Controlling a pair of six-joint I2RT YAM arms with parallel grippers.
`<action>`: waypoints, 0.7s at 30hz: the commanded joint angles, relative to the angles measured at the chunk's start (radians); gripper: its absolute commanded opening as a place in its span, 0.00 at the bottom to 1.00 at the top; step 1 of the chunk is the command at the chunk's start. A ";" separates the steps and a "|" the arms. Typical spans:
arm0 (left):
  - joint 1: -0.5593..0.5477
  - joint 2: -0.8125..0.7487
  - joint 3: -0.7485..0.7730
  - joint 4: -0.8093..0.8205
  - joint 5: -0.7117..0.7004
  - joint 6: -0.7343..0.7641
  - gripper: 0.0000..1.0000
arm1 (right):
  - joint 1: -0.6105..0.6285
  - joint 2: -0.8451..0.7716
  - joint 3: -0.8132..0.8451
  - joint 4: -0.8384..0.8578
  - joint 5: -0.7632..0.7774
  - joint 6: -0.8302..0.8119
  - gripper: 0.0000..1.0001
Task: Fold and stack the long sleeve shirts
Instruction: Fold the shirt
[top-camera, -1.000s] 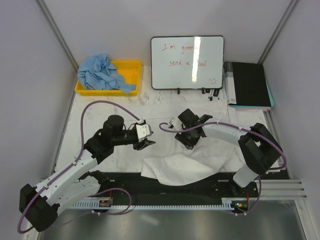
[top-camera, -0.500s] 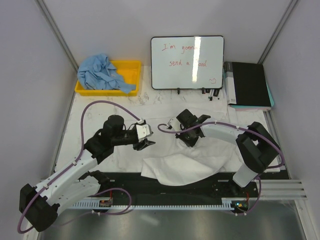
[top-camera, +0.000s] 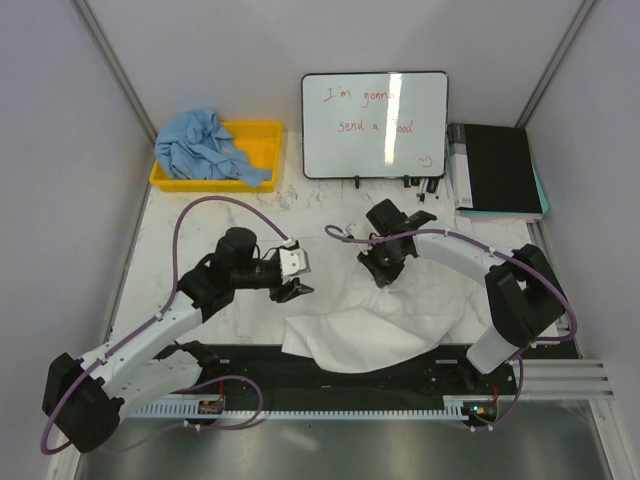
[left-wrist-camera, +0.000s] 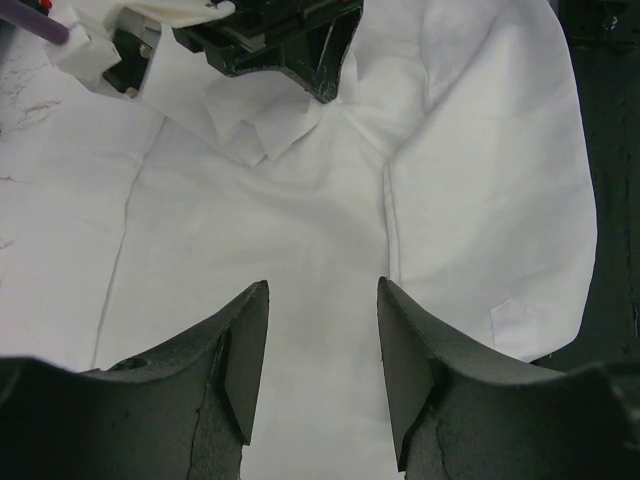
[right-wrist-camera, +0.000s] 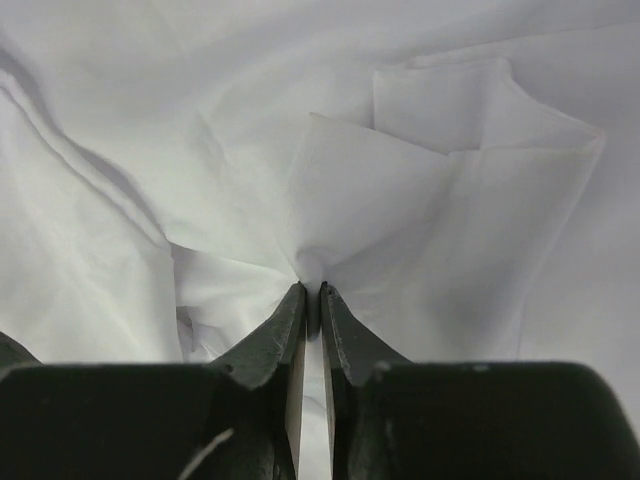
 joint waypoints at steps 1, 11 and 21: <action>0.006 0.012 0.030 0.032 0.033 0.048 0.55 | -0.054 0.004 0.070 -0.051 -0.103 -0.030 0.18; 0.000 0.118 0.055 0.118 0.082 0.139 0.54 | -0.171 0.058 0.137 -0.150 -0.312 -0.105 0.04; -0.210 0.265 0.038 0.438 -0.024 0.357 0.52 | -0.203 0.079 0.228 -0.357 -0.599 -0.222 0.00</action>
